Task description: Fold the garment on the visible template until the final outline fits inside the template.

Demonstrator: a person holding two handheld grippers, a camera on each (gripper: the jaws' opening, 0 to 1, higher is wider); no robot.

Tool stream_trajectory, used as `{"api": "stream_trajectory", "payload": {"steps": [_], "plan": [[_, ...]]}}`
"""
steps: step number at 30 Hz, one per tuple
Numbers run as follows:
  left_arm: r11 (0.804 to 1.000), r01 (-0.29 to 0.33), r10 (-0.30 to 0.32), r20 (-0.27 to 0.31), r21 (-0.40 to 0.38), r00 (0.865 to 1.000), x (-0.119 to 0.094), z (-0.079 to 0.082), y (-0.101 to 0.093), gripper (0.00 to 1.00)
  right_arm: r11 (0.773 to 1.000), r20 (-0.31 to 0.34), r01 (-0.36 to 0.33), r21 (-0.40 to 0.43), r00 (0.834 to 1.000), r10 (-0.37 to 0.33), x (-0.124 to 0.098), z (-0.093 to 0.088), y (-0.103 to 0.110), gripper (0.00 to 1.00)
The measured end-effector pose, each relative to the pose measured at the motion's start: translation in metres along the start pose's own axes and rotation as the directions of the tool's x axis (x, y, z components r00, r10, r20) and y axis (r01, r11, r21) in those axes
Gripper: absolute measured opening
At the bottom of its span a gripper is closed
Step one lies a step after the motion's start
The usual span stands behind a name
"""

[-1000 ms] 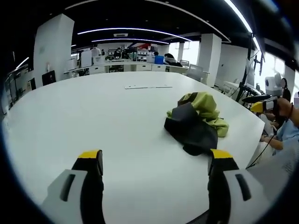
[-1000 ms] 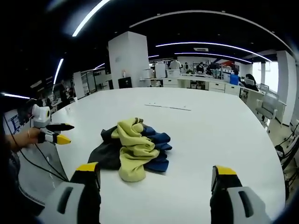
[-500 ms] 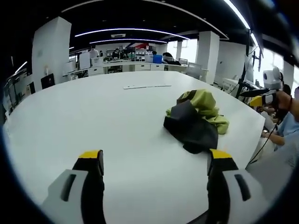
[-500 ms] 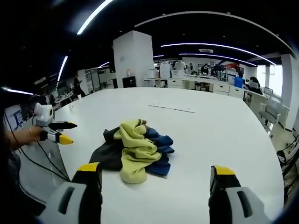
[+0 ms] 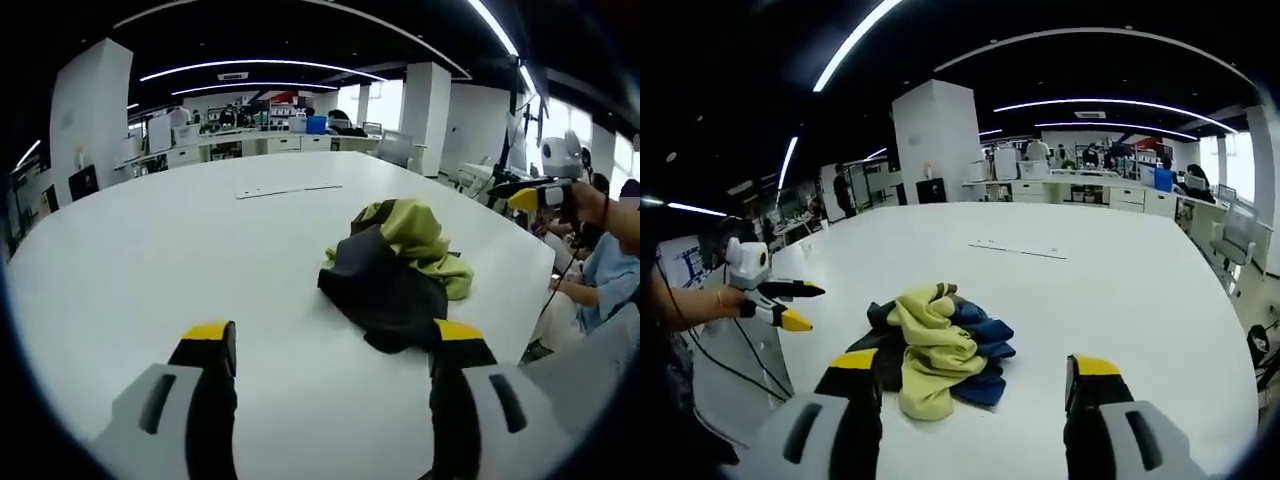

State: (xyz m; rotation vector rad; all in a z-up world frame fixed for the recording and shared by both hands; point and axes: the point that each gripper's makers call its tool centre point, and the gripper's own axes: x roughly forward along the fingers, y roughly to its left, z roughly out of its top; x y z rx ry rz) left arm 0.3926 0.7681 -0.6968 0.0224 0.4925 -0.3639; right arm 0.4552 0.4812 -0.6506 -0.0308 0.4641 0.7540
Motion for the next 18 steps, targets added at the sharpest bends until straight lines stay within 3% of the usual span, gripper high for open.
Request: {"api": "stream_trajectory", "payload": {"steps": [8,11,18], "plan": [[0.999,0.051,-0.051,0.024,0.005,0.998,0.021,0.017,0.001,0.66,0.998,0.002,-0.054,-0.019,0.999,0.054,0.018,0.01,-0.006,0.64],[0.997,0.073,-0.073,0.038,-0.017,0.997,0.029,0.024,0.002,0.64,0.996,-0.016,-0.075,-0.043,0.997,0.075,0.026,0.009,-0.005,0.62],[0.995,0.099,-0.099,0.026,0.011,0.995,0.046,0.03,0.001,0.59,0.988,-0.067,-0.135,-0.071,0.989,0.13,0.047,0.004,-0.006,0.57]]}}
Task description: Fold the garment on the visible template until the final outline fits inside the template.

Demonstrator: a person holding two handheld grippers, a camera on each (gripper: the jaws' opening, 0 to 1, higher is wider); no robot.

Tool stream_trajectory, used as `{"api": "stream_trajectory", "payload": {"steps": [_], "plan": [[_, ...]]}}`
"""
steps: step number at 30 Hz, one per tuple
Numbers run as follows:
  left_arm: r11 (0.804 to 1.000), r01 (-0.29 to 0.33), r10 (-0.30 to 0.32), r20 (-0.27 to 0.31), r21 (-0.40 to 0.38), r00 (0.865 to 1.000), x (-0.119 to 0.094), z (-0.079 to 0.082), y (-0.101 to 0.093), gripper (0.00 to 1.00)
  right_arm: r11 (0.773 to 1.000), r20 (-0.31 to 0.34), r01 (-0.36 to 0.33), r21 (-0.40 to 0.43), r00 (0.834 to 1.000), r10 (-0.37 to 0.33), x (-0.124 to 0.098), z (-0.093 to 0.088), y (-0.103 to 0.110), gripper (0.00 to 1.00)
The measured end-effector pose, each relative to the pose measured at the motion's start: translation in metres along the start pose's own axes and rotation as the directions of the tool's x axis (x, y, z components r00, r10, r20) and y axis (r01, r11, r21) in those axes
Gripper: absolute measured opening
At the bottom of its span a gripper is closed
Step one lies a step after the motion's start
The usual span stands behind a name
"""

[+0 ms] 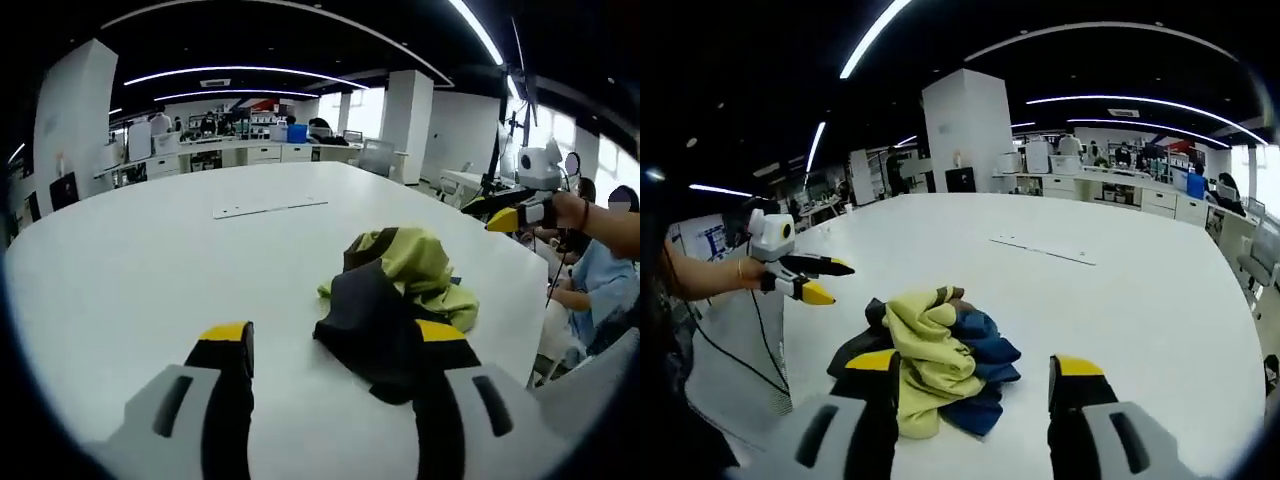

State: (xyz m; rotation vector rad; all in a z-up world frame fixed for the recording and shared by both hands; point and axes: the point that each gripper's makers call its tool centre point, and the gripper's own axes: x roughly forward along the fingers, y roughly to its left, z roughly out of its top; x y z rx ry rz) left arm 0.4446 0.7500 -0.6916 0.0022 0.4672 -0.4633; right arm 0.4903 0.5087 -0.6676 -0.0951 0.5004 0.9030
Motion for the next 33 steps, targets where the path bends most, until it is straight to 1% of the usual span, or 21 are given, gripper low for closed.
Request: {"api": "stream_trajectory", "payload": {"steps": [3,5,7,9,10,11,12,15,16,18,20,22,24,26,29,32,33], "plan": [[1.0,0.008,-0.008,-0.008,-0.001,1.0,0.007,0.0,0.001,0.52,0.999,0.017,-0.036,0.038,0.999,0.035,0.008,0.005,-0.001,0.52],[1.0,0.023,-0.023,-0.01,-0.005,1.0,0.012,0.0,0.001,0.48,0.999,0.012,-0.038,0.036,0.999,0.038,0.013,0.006,-0.005,0.5],[0.999,0.032,-0.032,-0.016,-0.012,0.999,0.017,0.0,0.002,0.46,0.999,-0.031,-0.043,-0.018,0.999,0.043,0.018,0.002,-0.006,0.49],[0.999,0.038,-0.038,-0.022,-0.018,0.999,0.022,-0.001,0.004,0.45,0.999,-0.035,-0.047,-0.006,0.998,0.046,0.027,0.001,-0.009,0.47],[0.999,0.038,-0.039,-0.025,-0.024,0.999,0.024,-0.002,0.005,0.44,0.998,-0.04,-0.061,0.006,0.997,0.061,0.031,0.0,-0.009,0.47],[0.999,0.039,-0.04,-0.028,-0.032,0.999,0.026,-0.002,0.006,0.44,0.998,-0.051,-0.065,0.003,0.997,0.065,0.034,-0.002,-0.01,0.46],[0.998,0.041,-0.042,-0.03,-0.037,0.999,0.028,-0.002,0.006,0.43,0.997,-0.081,-0.07,-0.024,0.994,0.068,0.038,-0.006,-0.011,0.45],[0.998,0.044,-0.046,-0.036,-0.052,0.998,0.033,-0.004,0.007,0.42,0.996,-0.103,-0.076,-0.035,0.992,0.072,0.046,-0.011,-0.013,0.44],[0.997,0.048,-0.05,-0.039,-0.061,0.998,0.035,-0.005,0.006,0.41,0.995,-0.106,-0.09,-0.036,0.991,0.086,0.049,-0.011,-0.012,0.43],[0.996,0.054,-0.058,-0.049,-0.076,0.997,0.038,-0.008,0.006,0.39,0.994,-0.109,-0.101,-0.029,0.989,0.098,0.053,-0.01,-0.012,0.37],[0.995,0.059,-0.065,-0.073,-0.079,0.995,0.041,-0.014,0.006,0.37,0.994,-0.109,-0.11,-0.025,0.988,0.107,0.057,-0.009,-0.012,0.32],[0.995,0.063,-0.07,-0.088,-0.077,0.994,0.043,-0.018,0.006,0.35,0.993,-0.106,-0.112,-0.033,0.988,0.108,0.061,-0.008,-0.014,0.31],[0.993,0.068,-0.078,-0.098,-0.096,0.992,0.044,-0.022,0.006,0.32,0.993,-0.113,-0.116,-0.034,0.987,0.112,0.065,-0.008,-0.017,0.3],[0.992,0.068,-0.078,-0.099,-0.106,0.992,0.047,-0.024,0.006,0.31,0.991,-0.132,-0.123,-0.042,0.984,0.117,0.069,-0.011,-0.019,0.28],[0.992,0.068,-0.081,-0.111,-0.111,0.99,0.051,-0.028,0.006,0.3,0.99,-0.156,-0.14,-0.029,0.979,0.134,0.075,-0.017,-0.021,0.26],[0.989,0.088,-0.103,-0.124,-0.12,0.987,0.055,-0.033,0.001,0.26,0.988,-0.182,-0.153,-0.025,0.972,0.146,0.079,-0.023,-0.021,0.2],[0.988,0.092,-0.108,-0.128,-0.123,0.986,0.056,-0.034,0.0,0.24,0.987,-0.201,-0.159,-0.034,0.968,0.149,0.08,-0.027,-0.021,0.19]]}}
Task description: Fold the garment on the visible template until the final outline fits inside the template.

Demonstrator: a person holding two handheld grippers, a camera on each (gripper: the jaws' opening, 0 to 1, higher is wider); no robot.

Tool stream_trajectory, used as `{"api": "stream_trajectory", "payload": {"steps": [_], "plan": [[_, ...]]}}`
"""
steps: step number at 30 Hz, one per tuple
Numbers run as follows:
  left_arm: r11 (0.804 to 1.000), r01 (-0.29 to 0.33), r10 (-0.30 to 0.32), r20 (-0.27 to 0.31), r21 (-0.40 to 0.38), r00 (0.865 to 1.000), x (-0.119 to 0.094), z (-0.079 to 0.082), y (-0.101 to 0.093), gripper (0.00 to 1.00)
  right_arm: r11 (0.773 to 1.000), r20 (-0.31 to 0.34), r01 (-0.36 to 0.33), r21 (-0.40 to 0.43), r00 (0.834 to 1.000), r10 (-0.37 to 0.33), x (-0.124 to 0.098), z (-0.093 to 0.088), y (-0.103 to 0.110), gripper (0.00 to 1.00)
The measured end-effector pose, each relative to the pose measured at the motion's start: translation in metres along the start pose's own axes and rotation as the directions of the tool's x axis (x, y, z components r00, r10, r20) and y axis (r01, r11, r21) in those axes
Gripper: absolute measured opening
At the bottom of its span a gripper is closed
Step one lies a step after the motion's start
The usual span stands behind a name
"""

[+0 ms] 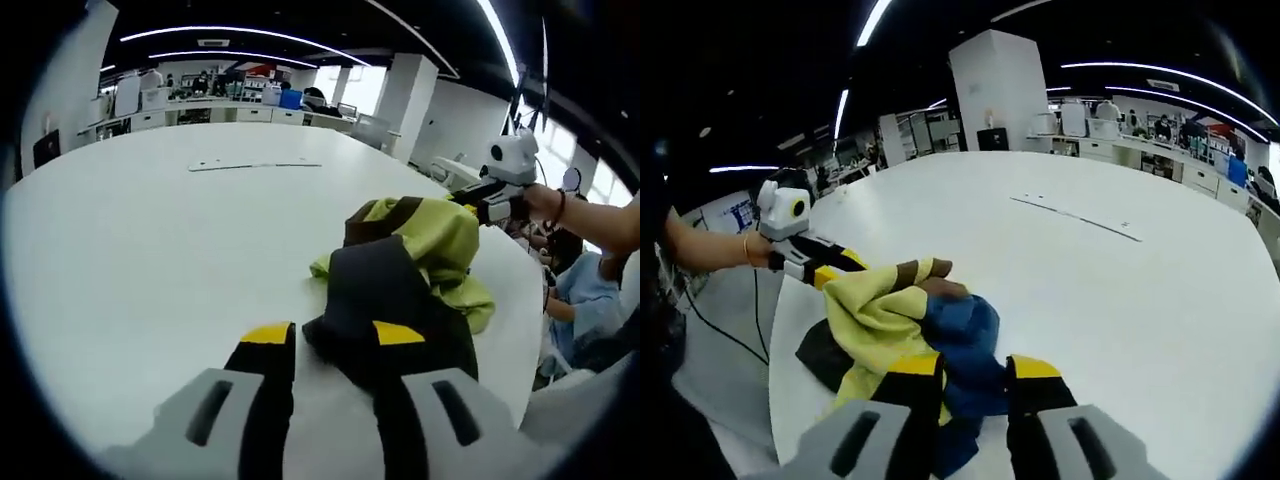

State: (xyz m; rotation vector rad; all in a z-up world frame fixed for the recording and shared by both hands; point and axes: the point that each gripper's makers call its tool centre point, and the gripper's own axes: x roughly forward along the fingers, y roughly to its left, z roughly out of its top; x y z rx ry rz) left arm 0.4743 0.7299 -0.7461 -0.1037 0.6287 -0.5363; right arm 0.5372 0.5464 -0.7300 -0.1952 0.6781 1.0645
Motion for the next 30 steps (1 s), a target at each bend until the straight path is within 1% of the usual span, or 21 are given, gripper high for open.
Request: {"api": "stream_trajectory", "payload": {"steps": [5,7,10,11,13,18,20,23,30], "plan": [[1.0,0.016,-0.016,-0.016,-0.01,1.0,0.004,-0.004,-0.003,0.15,1.0,-0.016,-0.014,0.005,1.0,0.015,0.002,-0.005,0.001,0.15],[1.0,0.025,-0.026,-0.028,-0.013,0.999,0.005,-0.006,-0.004,0.1,1.0,-0.021,-0.017,0.003,1.0,0.017,0.002,-0.006,0.002,0.12],[1.0,0.015,-0.015,-0.056,0.007,0.998,0.007,-0.013,-0.002,0.02,1.0,-0.034,-0.014,-0.007,0.999,0.013,0.002,-0.008,0.002,0.06],[1.0,0.016,-0.015,-0.065,0.011,0.998,0.007,-0.015,-0.001,0.0,1.0,-0.035,-0.014,-0.025,0.999,0.013,0.001,-0.009,0.003,0.04],[1.0,0.018,-0.017,-0.076,0.003,0.997,0.007,-0.019,-0.001,0.0,0.999,-0.036,-0.013,-0.042,0.999,0.012,0.0,-0.009,0.004,0.01],[1.0,0.02,-0.02,-0.078,-0.005,0.997,0.006,-0.021,-0.002,0.0,0.997,-0.037,-0.006,-0.078,0.999,0.003,-0.002,-0.007,0.006,0.0],[1.0,0.018,-0.018,-0.071,-0.009,0.997,0.004,-0.019,-0.002,0.0,0.996,-0.031,0.0,-0.092,1.0,-0.003,-0.004,-0.004,0.006,0.0],[0.999,0.016,-0.018,-0.056,-0.035,0.998,0.0,-0.017,0.0,0.0,0.995,-0.023,0.007,-0.098,1.0,-0.01,-0.006,-0.002,0.006,0.0],[0.999,0.013,-0.014,-0.031,-0.04,0.999,-0.008,-0.013,0.0,0.0,0.994,-0.031,0.015,-0.106,0.999,-0.018,-0.01,-0.004,0.006,0.0]]}}
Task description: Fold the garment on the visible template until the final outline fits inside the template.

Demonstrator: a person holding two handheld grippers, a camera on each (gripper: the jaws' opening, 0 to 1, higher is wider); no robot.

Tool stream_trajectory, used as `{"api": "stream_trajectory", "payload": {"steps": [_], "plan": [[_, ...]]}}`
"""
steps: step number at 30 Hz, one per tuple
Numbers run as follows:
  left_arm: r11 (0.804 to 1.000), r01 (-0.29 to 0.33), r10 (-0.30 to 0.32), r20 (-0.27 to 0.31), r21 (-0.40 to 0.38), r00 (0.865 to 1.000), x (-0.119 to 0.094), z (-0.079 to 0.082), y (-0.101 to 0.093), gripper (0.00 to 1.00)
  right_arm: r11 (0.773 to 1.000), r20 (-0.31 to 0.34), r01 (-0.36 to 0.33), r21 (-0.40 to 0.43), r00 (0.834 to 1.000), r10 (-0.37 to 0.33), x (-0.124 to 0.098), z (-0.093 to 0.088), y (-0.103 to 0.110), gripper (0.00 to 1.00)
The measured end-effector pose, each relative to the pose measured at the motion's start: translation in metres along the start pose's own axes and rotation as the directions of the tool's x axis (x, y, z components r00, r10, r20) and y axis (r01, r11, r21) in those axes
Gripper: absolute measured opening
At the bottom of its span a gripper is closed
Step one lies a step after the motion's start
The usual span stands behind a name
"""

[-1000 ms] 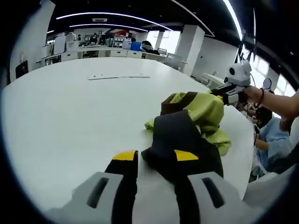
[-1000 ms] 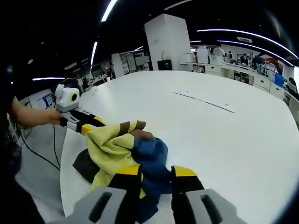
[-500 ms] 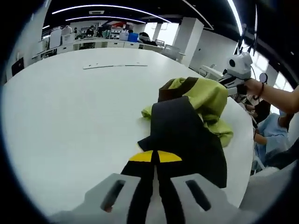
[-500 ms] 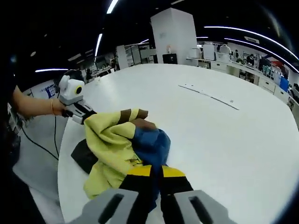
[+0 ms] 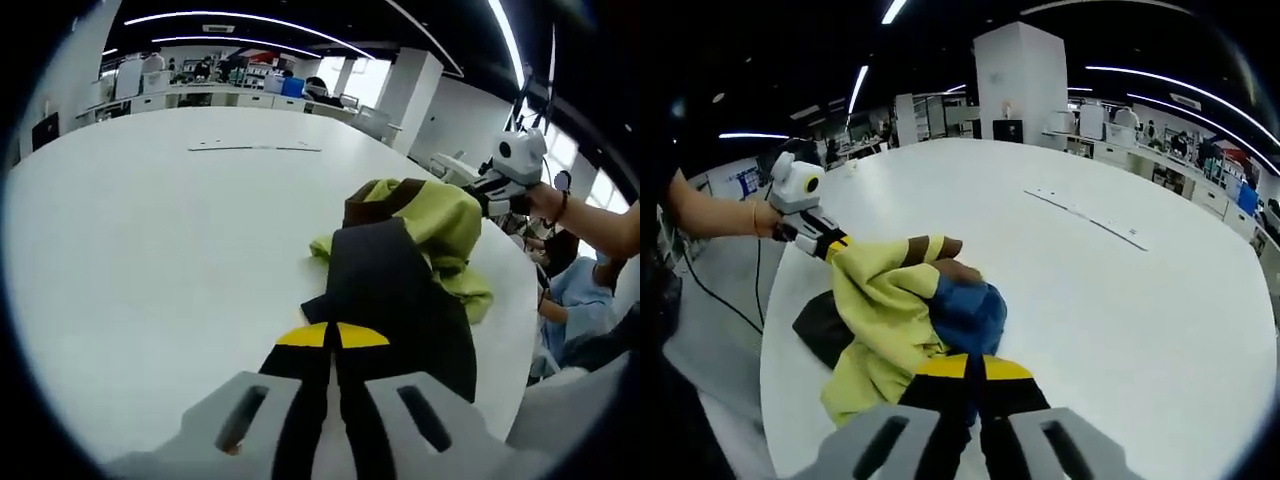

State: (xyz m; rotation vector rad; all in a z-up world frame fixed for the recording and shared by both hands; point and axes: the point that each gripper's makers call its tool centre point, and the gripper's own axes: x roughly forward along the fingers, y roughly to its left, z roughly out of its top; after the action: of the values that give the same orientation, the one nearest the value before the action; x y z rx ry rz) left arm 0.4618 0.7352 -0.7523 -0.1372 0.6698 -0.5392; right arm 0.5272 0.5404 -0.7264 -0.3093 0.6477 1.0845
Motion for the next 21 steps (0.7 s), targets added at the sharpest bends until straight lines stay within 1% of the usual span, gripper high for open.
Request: {"api": "stream_trajectory", "payload": {"steps": [2,4,6,11,14,16,19,21], "plan": [[1.0,0.002,-0.002,0.006,0.01,1.0,0.0,0.002,-0.001,0.0,1.0,0.003,-0.002,0.0,1.0,0.002,-0.001,0.001,0.001,0.0],[1.0,-0.011,0.011,0.008,0.027,1.0,-0.002,0.004,0.0,0.0,1.0,0.003,0.004,-0.002,1.0,-0.004,-0.002,0.001,0.0,0.0],[0.999,-0.022,0.021,0.02,0.039,1.0,-0.005,0.009,0.001,0.0,1.0,0.009,0.02,-0.002,1.0,-0.02,-0.004,0.003,-0.002,0.0],[0.997,-0.065,0.061,0.093,0.033,0.994,-0.019,0.036,0.009,0.0,0.998,0.039,0.061,0.017,0.997,-0.061,-0.015,0.012,-0.01,0.0],[0.997,-0.071,0.067,0.123,0.022,0.99,-0.022,0.045,0.01,0.0,0.996,0.048,0.093,0.012,0.994,-0.094,-0.024,0.018,-0.016,0.0],[0.996,-0.085,0.08,0.13,0.034,0.988,-0.023,0.05,0.01,0.0,0.993,0.054,0.117,0.015,0.992,-0.117,-0.031,0.022,-0.021,0.0],[0.991,-0.118,0.108,0.152,0.057,0.982,-0.025,0.062,0.012,0.0,0.988,0.065,0.151,0.019,0.986,-0.151,-0.041,0.027,-0.031,0.0],[0.99,-0.133,0.123,0.183,0.048,0.975,-0.027,0.073,0.014,0.0,0.986,0.069,0.163,0.036,0.984,-0.165,-0.046,0.03,-0.038,0.0]]}}
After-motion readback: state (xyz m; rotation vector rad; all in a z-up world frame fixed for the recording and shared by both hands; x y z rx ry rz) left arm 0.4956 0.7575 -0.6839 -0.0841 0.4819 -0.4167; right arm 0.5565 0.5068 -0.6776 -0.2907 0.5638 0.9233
